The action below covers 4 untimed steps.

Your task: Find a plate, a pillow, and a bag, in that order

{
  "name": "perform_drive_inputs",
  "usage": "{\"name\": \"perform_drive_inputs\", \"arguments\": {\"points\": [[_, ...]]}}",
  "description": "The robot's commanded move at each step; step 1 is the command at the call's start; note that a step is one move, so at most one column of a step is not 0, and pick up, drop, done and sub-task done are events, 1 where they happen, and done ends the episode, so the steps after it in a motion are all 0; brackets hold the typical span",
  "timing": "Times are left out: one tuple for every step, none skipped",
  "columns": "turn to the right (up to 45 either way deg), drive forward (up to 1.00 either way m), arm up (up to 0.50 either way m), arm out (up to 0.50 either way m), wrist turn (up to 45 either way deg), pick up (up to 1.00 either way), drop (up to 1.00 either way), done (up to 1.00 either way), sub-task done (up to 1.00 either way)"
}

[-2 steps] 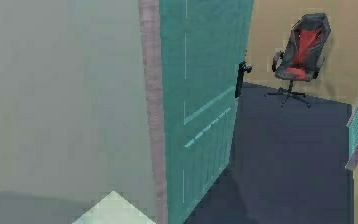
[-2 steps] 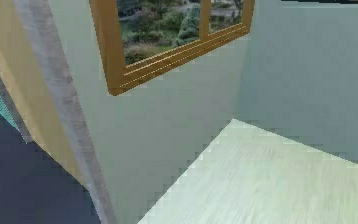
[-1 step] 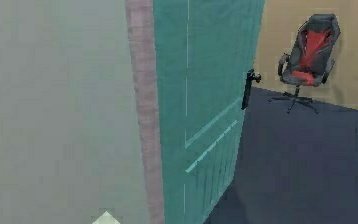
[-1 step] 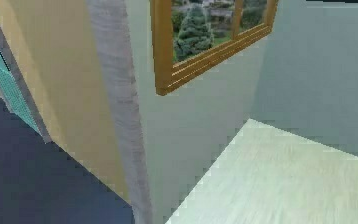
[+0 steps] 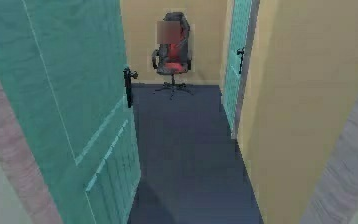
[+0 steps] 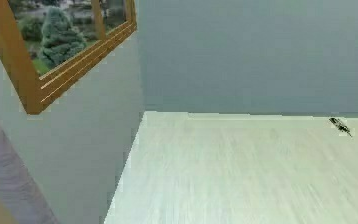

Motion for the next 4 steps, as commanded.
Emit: {"name": "perform_drive_inputs", "arguments": {"points": [[0.0, 1.00, 0.00, 0.00, 0.0, 0.00, 0.00, 0.00, 0.00], [21.0, 0.00, 0.00, 0.00, 0.0, 0.00, 0.00, 0.00, 0.00], [0.0, 0.05, 0.00, 0.00, 0.0, 0.00, 0.00, 0.00, 0.00], [-30.0, 0.00, 0.00, 0.00, 0.0, 0.00, 0.00, 0.00, 0.00]]}}
